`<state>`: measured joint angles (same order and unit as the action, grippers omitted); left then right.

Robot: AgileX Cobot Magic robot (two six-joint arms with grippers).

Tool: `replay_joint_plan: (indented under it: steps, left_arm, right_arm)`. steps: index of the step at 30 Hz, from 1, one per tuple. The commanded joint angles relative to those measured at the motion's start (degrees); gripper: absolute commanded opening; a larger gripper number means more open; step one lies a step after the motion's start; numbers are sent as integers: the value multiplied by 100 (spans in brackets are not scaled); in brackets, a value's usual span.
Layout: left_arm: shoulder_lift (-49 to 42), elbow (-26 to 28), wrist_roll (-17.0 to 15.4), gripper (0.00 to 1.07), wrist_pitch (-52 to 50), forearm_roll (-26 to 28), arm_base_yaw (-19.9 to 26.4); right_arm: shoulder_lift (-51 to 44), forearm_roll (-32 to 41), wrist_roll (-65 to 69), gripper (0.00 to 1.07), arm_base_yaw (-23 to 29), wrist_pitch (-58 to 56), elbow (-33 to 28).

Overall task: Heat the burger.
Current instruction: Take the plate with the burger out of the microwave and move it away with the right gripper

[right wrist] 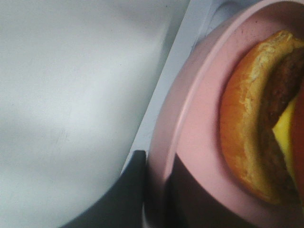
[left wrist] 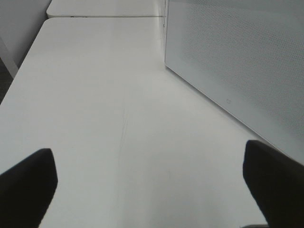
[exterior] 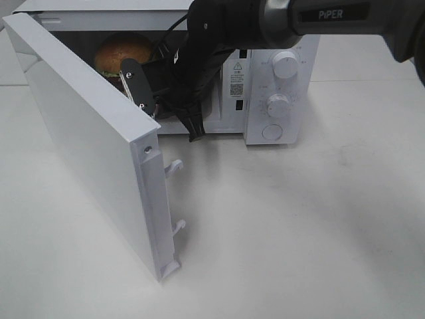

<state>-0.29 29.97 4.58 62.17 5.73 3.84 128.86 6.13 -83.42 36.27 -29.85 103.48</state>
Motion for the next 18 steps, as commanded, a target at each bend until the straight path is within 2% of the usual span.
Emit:
replay_joint_plan:
  steps: [1,10,18]
  left_arm:
    - [-34,-23,-23,100,-69,17,0]
    - [-34,-23,-23,100,-69,17,0]
    - [-34,-23,-23,100,-69,17,0]
  right_arm:
    - [-304,235,-435,0,-29,413,-120]
    - [-728,642,-1163,0,-92,458,-693]
    - [-1083,670,-1364,0,-92,498,-1261]
